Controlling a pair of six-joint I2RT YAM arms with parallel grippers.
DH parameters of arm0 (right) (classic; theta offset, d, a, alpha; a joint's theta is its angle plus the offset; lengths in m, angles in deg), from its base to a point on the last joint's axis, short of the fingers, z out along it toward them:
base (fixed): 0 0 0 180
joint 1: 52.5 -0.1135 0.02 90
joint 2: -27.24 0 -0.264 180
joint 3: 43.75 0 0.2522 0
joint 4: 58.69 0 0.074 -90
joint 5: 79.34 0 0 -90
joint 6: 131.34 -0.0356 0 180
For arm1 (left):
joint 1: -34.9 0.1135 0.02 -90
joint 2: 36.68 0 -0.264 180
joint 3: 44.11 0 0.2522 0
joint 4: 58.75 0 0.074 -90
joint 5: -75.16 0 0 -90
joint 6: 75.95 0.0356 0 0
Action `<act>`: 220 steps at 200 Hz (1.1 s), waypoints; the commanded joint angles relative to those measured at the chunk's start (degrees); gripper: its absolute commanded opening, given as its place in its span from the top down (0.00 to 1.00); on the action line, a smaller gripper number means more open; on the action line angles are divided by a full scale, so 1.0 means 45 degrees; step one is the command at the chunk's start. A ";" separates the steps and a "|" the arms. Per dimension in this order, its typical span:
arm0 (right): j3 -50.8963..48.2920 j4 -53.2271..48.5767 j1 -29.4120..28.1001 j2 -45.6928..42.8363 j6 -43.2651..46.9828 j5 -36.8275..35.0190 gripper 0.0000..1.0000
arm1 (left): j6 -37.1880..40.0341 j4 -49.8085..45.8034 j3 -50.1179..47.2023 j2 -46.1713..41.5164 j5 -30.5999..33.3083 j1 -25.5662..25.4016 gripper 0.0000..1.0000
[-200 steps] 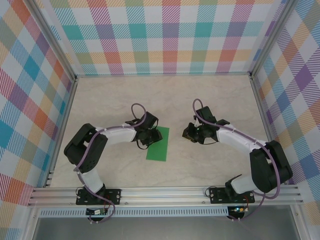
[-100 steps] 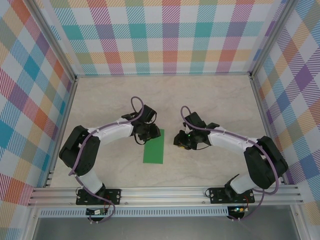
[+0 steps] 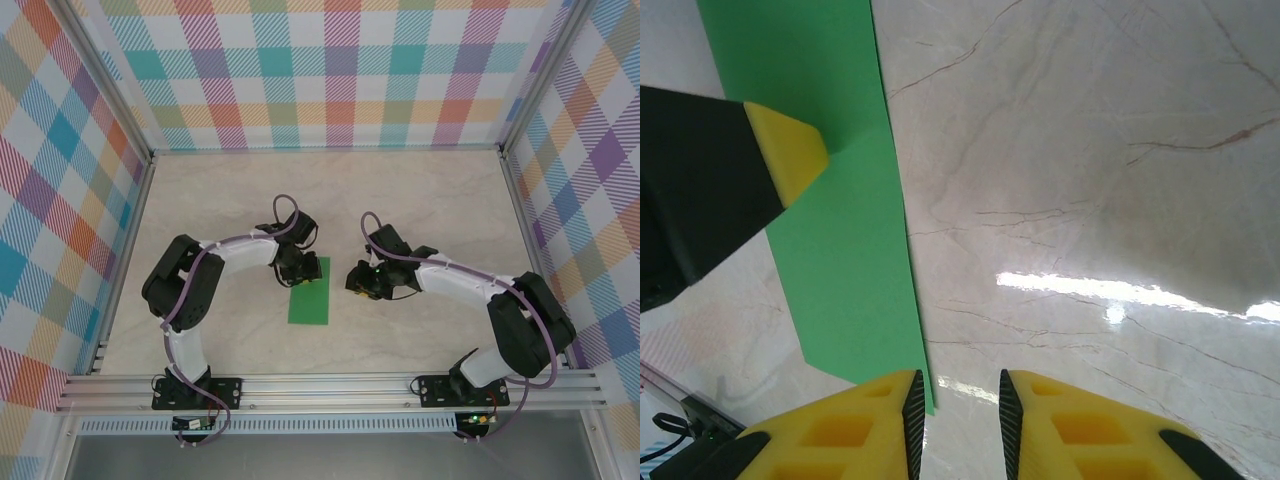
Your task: Fold a paper plane with a square sheet of paper (pick it up from the middle)
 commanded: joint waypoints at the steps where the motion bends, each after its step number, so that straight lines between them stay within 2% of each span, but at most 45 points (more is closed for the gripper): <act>1: 0.0251 0.0243 -0.0173 0.0261 -0.0075 0.0193 0.72 | -0.0953 0.0238 -0.0290 0.0704 0.1168 0.0685 0.77; 41: 0.0419 0.0636 -0.0453 0.0697 -0.0379 0.0548 0.72 | -0.2144 0.1103 -0.0764 0.0755 0.1369 0.1646 0.78; 72: 0.0458 0.1405 -0.0675 0.1235 -0.1044 0.0992 0.62 | -0.2365 0.1327 -0.0986 0.0704 0.0979 0.1797 0.78; 118: 0.0953 0.1697 -0.0734 0.2093 -0.1326 0.1154 0.61 | -0.1466 0.1784 -0.0734 -0.0267 -0.1347 0.1798 0.74; 160: 0.1063 0.1752 -0.0733 0.2434 -0.1359 0.1171 0.60 | -0.0526 0.0247 -0.0559 -0.1584 -0.1189 0.1798 0.70; 220: 0.1335 0.1826 -0.0909 0.3028 -0.1227 0.1563 0.62 | -0.0476 0.0470 -0.1448 -0.0852 -0.1429 0.1798 0.78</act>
